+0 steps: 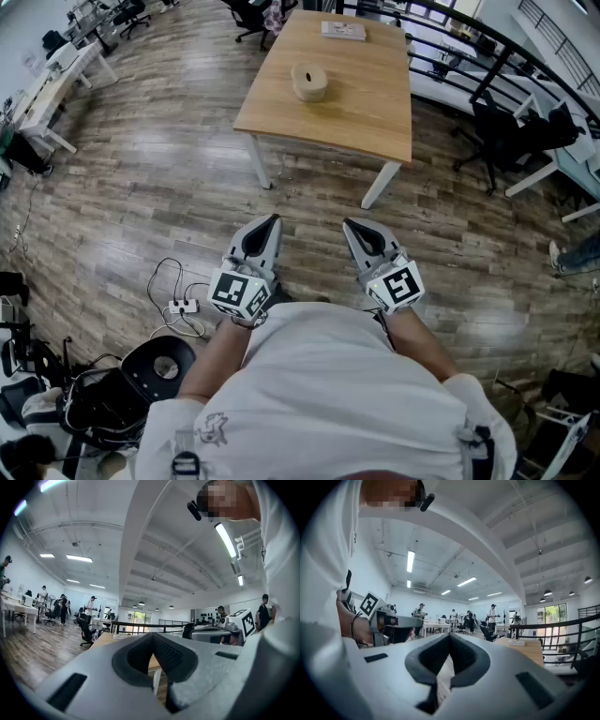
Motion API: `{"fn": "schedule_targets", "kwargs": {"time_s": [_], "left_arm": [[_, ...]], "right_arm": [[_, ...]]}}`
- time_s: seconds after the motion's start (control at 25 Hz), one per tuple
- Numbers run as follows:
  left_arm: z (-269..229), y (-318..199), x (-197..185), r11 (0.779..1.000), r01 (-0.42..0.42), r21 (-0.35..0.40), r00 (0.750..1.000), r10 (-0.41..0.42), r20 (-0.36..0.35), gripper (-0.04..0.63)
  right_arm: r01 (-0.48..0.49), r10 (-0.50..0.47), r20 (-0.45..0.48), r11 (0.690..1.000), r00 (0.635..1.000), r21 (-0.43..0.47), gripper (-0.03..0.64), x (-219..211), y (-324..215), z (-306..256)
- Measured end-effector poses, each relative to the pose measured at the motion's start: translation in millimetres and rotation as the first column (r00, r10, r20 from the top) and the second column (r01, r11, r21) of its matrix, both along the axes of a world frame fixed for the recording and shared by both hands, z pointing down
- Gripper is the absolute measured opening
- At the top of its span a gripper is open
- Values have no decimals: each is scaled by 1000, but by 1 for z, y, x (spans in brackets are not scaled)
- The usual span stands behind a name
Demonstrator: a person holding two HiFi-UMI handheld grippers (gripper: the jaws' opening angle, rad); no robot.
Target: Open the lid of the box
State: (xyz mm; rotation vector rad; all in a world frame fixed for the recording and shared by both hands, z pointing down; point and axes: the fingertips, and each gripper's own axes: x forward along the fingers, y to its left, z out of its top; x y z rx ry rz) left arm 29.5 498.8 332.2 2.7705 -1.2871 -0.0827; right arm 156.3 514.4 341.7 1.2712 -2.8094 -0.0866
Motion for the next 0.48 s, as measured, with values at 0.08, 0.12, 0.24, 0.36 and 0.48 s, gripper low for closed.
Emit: {"fn": "schedule_targets", "kwargs": {"time_s": [0.08, 0.12, 0.24, 0.36, 0.48], "left_arm": [[1, 1, 0, 1000, 3, 2, 1000, -3, 2, 5], [2, 2, 0, 1000, 4, 2, 1000, -4, 2, 5], [4, 2, 1, 1000, 5, 1, 1000, -5, 2, 5], [4, -2, 0, 1000, 4, 0, 1000, -4, 4, 5], [5, -6, -4, 1000, 7, -2, 1000, -7, 8, 5]], "right_arm": [[-1, 1, 0, 1000, 1000, 1, 3, 1, 1, 1], [-1, 1, 1, 1000, 1000, 0, 3, 2, 2, 2], [3, -3, 5, 1000, 1000, -1, 3, 3, 2, 3], [8, -8, 11, 1000, 1000, 2, 3, 0, -2, 3], [10, -10, 11, 1000, 1000, -7, 3, -4, -6, 4]]}}
